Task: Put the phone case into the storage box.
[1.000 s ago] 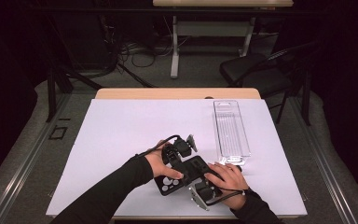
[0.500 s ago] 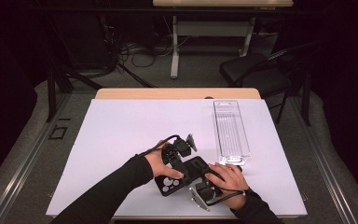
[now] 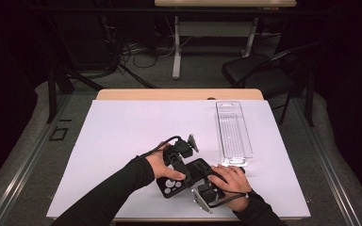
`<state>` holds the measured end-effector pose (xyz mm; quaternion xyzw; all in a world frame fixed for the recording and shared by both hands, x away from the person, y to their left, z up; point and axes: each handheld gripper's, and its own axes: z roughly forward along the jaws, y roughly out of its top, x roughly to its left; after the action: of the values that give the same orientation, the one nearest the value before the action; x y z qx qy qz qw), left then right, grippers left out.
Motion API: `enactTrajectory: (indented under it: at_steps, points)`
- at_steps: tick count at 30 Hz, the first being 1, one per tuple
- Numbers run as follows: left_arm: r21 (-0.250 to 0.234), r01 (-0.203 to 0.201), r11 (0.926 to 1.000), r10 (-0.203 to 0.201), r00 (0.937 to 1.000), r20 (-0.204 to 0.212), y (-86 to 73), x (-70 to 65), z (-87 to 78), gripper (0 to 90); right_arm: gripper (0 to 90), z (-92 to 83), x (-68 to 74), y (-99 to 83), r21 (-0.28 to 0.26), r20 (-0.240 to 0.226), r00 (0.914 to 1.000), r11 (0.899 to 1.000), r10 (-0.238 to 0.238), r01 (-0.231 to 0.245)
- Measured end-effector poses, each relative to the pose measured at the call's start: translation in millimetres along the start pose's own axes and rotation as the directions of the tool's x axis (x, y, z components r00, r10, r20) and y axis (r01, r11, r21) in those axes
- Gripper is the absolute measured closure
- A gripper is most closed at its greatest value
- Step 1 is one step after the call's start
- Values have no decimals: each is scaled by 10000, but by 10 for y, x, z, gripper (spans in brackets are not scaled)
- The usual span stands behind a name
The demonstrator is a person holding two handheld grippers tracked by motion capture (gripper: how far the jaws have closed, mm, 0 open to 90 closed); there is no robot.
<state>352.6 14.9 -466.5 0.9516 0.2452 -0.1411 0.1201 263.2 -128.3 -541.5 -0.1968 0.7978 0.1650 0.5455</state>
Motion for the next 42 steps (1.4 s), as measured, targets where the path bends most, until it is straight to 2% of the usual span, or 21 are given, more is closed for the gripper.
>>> enactTrajectory:
  at_steps: [7, 23, 30, 33, 39, 41, 42]
  points:
    - [-133, 89, 9999, -88, 9999, 112, -6, 0, -5, 134, 873, -5, -6, -7, -8, 42, 10000, 10000, 75, -75]
    - [-205, 5, 9998, -2, 9999, 117, -12, 0, -14, 133, 879, -7, -5, -10, -10, -20, 9999, 9999, 114, -114]
    - [-458, -134, 9989, 130, 9999, -107, -29, -36, -44, 140, 880, -2, -6, -25, -49, -97, 9997, 9998, 207, -207]
    - [-552, -177, 9983, 171, 9998, -122, -43, -42, -65, 151, 880, 0, -8, -33, -4, -164, 9997, 9999, 166, -166]
    - [-769, -247, 9967, 241, 9997, -94, -90, -63, -109, 155, 879, 4, 8, -65, 100, -270, 9989, 9992, 378, -375]
    - [-870, -241, 9959, 234, 9997, -96, -113, -61, -130, 156, 880, 5, -5, -72, 68, -260, 9993, 9996, 283, -281]
    - [-934, -223, 9954, 216, 9997, -83, -126, -59, -144, 157, 879, 1, 1, -77, 94, -267, 9989, 9992, 394, -391]
